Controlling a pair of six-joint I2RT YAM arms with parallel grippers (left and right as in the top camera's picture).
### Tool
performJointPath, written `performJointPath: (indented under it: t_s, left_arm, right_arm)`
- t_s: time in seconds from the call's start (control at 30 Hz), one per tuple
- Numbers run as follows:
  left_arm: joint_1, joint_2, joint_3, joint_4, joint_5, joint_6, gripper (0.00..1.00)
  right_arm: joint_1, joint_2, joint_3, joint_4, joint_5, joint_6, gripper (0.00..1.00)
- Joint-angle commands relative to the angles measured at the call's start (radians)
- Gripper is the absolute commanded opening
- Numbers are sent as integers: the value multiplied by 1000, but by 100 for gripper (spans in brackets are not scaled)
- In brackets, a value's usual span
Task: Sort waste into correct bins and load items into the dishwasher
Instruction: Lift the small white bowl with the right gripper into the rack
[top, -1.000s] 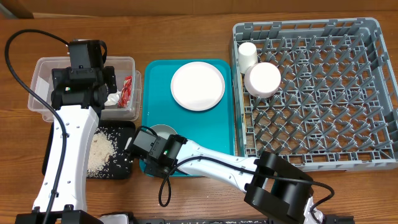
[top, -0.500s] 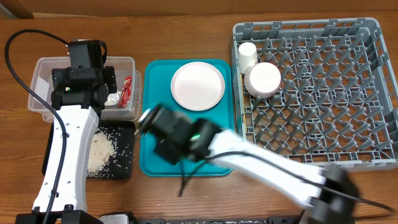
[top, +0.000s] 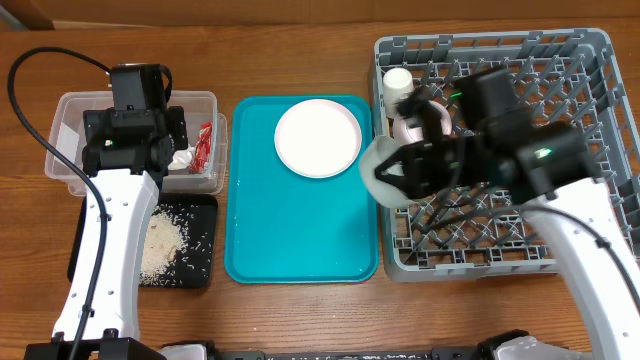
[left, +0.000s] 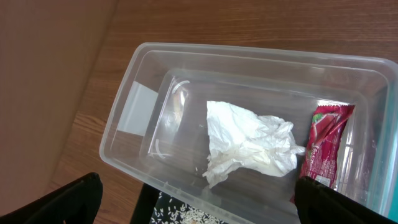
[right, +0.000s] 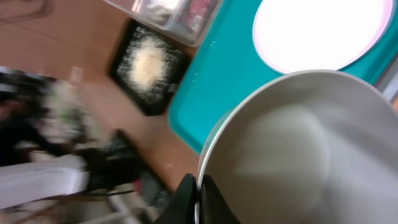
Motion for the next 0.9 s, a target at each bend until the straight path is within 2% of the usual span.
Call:
performJointPath:
  t_s: [0.0,0.3,0.53,0.67,0.87]
  left_arm:
    - [3,-11,16,3,-13,19,100]
    - [3,-11,16,3,-13,19,100]
    - [3,-11,16,3,-13,19,100]
    - [3,-11,16,3,-13,19,100]
    - [3,-11,16,3,-13,19,100]
  right_arm:
    - [-120,-20,-55,-35,-396,-174,4]
    - [-439,-7,-393,6,-845,-451,4]
    - [-534,45,-585,204,-846,-442,4]
    - [-537,103,-612,274,-846,-443,4]
    - [-535,161,-615,288,-846,-445,4]
